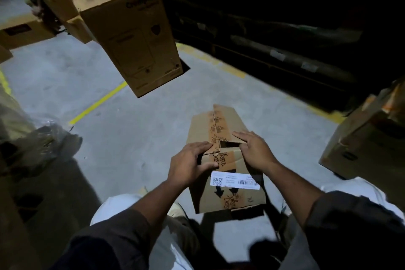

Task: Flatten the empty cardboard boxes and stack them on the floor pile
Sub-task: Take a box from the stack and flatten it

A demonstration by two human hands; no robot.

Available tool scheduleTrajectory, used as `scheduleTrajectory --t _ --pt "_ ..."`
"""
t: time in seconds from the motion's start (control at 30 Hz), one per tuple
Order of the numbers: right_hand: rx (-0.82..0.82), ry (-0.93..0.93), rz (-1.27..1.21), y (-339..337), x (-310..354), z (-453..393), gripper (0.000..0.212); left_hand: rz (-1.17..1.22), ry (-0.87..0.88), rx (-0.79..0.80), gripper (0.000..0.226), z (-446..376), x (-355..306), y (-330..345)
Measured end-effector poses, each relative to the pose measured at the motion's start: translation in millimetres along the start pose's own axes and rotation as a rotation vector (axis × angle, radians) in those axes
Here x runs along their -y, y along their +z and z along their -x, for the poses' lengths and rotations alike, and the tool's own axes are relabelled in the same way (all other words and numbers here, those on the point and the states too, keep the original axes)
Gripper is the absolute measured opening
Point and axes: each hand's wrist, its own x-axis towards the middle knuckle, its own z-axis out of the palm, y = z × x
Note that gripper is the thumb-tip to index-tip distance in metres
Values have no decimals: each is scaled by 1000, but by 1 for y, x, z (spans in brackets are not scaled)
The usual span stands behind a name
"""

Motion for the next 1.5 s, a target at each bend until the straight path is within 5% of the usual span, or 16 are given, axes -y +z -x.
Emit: scheduleTrajectory --t 0.07,0.27,0.33,0.5,0.67,0.73,0.8,0.9,1.0,1.07,1.17,1.23,1.3,1.37,1.5 --pt "-73 -46 42 -5 10 -5 53 -18 -29 -68 74 -13 -13 3" --pt "-152 -211 318 -4 53 -10 52 28 -40 -187 140 -36 -40 18" --pt "-106 -251 393 -9 60 -15 51 72 -3 -255 125 -36 -33 15" --pt "-50 -227 240 -14 71 -22 42 275 63 -261 39 -46 -8 -3" --pt "159 -45 -467 -19 72 -26 63 143 -114 -279 32 -57 16 -19" --pt "76 55 -707 -12 60 -32 58 185 -182 -369 29 -58 17 -19" --pt "-116 249 -797 -4 39 -41 43 363 -295 -520 27 -58 22 -24" --pt "-281 467 -699 -1 11 -46 56 686 -569 -700 15 -55 47 -28" --pt "-36 533 -908 11 -4 -40 51 1037 -832 -787 31 -53 57 -18" --pt "44 393 -906 18 -3 -40 48 1274 -921 -719 23 -52 54 -8" --pt "-117 328 -760 11 8 -54 66 1531 -947 -577 13 -53 47 5" --pt "-241 483 -819 4 13 -59 84 1631 -961 -529 18 -52 46 18" --pt "-173 648 -1033 1 9 -63 100 1734 -995 -511 26 -48 45 33" --pt "-57 654 -1119 0 10 -67 88 1825 -1052 -478 35 -42 43 54" --pt "-255 508 -962 -12 9 -86 54 1832 -1135 -103 31 -21 40 82"
